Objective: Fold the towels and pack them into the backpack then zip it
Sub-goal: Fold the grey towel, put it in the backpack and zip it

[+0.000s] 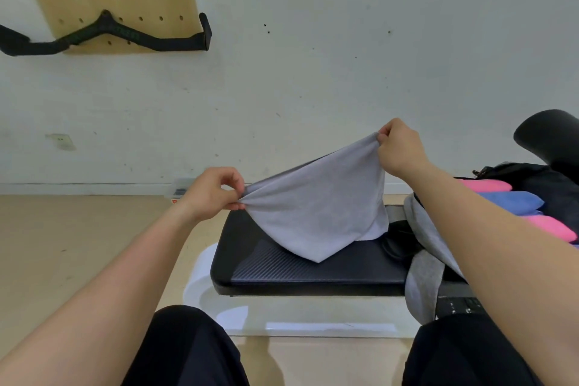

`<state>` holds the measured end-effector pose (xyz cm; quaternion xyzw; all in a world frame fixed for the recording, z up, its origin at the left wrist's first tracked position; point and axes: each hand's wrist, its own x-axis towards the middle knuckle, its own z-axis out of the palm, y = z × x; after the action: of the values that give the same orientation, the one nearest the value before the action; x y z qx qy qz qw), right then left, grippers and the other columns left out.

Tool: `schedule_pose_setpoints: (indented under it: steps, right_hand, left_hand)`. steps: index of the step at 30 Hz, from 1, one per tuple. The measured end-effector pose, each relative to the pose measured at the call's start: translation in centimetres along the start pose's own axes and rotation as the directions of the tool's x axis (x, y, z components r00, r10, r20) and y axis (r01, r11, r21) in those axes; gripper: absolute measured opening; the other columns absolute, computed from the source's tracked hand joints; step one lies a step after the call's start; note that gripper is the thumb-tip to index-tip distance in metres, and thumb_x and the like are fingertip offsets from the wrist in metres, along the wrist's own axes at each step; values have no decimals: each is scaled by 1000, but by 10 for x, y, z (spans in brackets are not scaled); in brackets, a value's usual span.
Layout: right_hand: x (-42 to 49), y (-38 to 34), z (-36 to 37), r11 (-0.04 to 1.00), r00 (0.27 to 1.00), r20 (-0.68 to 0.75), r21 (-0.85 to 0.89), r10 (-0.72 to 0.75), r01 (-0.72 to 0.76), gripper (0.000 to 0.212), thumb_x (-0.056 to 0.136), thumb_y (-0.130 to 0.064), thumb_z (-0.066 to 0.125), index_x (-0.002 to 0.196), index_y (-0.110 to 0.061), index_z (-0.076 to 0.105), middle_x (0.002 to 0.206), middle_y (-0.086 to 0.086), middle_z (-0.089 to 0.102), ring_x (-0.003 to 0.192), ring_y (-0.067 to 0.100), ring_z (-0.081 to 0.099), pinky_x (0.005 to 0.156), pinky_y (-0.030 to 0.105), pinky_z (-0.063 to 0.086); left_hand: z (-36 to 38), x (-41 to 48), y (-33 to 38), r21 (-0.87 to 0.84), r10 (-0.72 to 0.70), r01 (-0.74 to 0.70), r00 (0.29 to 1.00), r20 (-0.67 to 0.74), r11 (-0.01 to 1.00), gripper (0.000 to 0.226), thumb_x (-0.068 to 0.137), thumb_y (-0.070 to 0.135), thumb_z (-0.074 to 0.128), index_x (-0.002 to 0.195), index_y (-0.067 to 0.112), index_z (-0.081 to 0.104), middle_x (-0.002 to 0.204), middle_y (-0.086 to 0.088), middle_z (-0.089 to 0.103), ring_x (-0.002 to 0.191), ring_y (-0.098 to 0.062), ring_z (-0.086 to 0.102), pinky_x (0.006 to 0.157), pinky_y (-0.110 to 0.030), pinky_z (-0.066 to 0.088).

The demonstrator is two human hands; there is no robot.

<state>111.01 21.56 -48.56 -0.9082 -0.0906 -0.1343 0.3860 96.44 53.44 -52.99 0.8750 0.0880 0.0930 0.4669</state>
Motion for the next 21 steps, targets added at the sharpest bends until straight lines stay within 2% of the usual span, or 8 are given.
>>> schedule_pose_setpoints:
  steps: [5,7,10,12,15,17,19,21]
  right_hand:
    - [-1,5,3,999,999,11,12,43,-43,18,100,-8,40,112,-1,51,114,19,55,89,27,48,72,34,38]
    - [0,6,4,998,998,11,15,55,-55,19,100,-9,40,113,-1,51,115,19,55,91,28,48,74,34,39]
    - [1,8,3,998,998,9,10,65,-65,20,101,-10,40,115,-1,50,117,20,54,92,28,48,76,36,40]
    - [0,8,2,998,998,8,7,65,-65,20,101,-9,40,116,0,50,118,21,54,93,28,48,76,36,41]
    - [0,4,0,997,998,8,35,68,-69,21,101,-9,40,116,0,50,119,21,54,94,29,48,77,36,40]
    - [0,-1,-4,997,998,-3,56,57,-57,22,101,-10,40,118,1,50,119,19,54,97,30,49,76,34,38]
    - [-1,-6,-8,995,999,-32,93,38,-35,23,101,-11,38,118,1,49,117,16,54,97,29,49,76,32,36]
    - [-2,-8,-12,989,997,-67,147,32,-21,21,102,-12,36,117,-2,47,112,12,52,94,26,48,76,31,37]
  left_hand:
    - [9,-3,0,109,-30,33,999,-33,993,27,86,-4,55,82,11,78,79,-3,76,73,-15,75,76,-27,60]
    - [11,-6,1,109,-27,31,999,-40,993,21,87,4,59,84,13,78,79,0,76,74,-11,74,76,-23,59]
    - [12,-10,2,129,16,-11,999,-34,992,4,84,17,76,86,20,77,81,7,75,76,-3,68,65,-9,49]
    - [12,-8,-1,116,19,-7,995,-99,993,6,81,18,80,84,21,75,81,6,73,76,-6,66,64,-12,46]
    - [12,0,3,79,40,-21,966,-256,997,8,85,13,73,84,20,69,85,2,70,79,-14,64,69,-23,45]
    - [10,6,12,39,44,-33,947,-319,999,10,91,13,65,99,19,66,96,0,68,89,-18,62,74,-24,45]
    - [8,12,24,63,46,-26,936,-349,998,26,97,16,57,122,17,60,109,-1,63,100,-18,58,84,-25,42]
    - [7,16,40,129,92,-46,919,-384,991,27,100,16,50,124,12,62,113,-1,63,102,-17,55,87,-27,40]
